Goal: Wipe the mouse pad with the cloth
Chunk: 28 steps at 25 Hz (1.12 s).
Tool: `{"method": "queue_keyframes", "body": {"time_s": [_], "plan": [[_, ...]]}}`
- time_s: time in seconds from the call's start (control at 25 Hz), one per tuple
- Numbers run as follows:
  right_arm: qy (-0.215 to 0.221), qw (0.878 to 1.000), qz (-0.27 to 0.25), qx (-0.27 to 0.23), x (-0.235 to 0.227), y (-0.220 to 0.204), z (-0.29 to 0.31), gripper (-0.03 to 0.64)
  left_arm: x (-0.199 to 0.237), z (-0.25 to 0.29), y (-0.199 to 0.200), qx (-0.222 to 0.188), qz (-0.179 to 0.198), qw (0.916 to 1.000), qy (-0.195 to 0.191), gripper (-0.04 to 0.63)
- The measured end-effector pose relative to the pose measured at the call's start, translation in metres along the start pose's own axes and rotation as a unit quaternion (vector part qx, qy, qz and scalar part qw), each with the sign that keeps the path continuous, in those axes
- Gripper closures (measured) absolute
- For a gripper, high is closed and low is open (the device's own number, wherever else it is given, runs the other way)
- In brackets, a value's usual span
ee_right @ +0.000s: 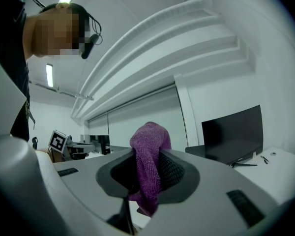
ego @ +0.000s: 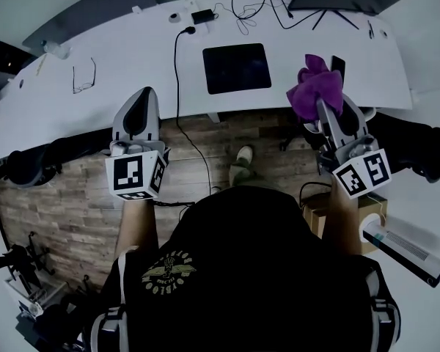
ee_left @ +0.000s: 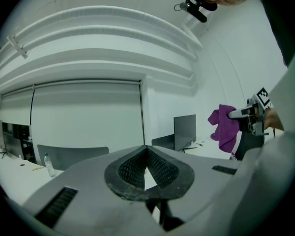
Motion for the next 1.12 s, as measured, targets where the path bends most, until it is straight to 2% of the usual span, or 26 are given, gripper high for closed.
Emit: {"method": "queue_keyframes", "body": {"time_s": [0.28, 0.44, 0.64, 0.8, 0.96, 1.12], "plan": [[0.013, 1.0, 0.008, -0.025, -0.049, 0.006, 0.01, 0.528, -0.018, 0.04, 0.022, -0.02, 0.002, 0.9996, 0.018, 0.594], [0.029, 0.999, 0.017, -0.023, -0.071, 0.005, 0.014, 0.528, -0.033, 0.055, 0.032, -0.035, -0.009, 0.9992, 0.019, 0.594], [0.048, 0.998, 0.028, -0.019, -0.098, 0.0, 0.024, 0.528, -0.051, 0.068, 0.04, -0.055, -0.002, 0.9983, 0.021, 0.594], [0.072, 0.997, 0.036, -0.019, -0.107, -0.002, 0.042, 0.528, -0.055, 0.069, 0.043, -0.059, 0.013, 0.9978, 0.028, 0.594], [0.103, 0.993, 0.048, -0.008, -0.105, -0.01, 0.07, 0.528, -0.044, 0.067, 0.041, -0.05, 0.021, 0.9972, 0.052, 0.594], [0.126, 0.991, 0.054, -0.001, -0.1, -0.018, 0.091, 0.528, -0.037, 0.062, 0.034, -0.037, 0.024, 0.9972, 0.06, 0.594]]}}
Point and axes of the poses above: the fingertips, and each gripper's own axes: z forward along the fingers, x to its left, y out of its top, the point moved 8 cm from there along -z, backward along the fingers, and after that the axes turned 6 degrees about y, right-handed, at the moved point
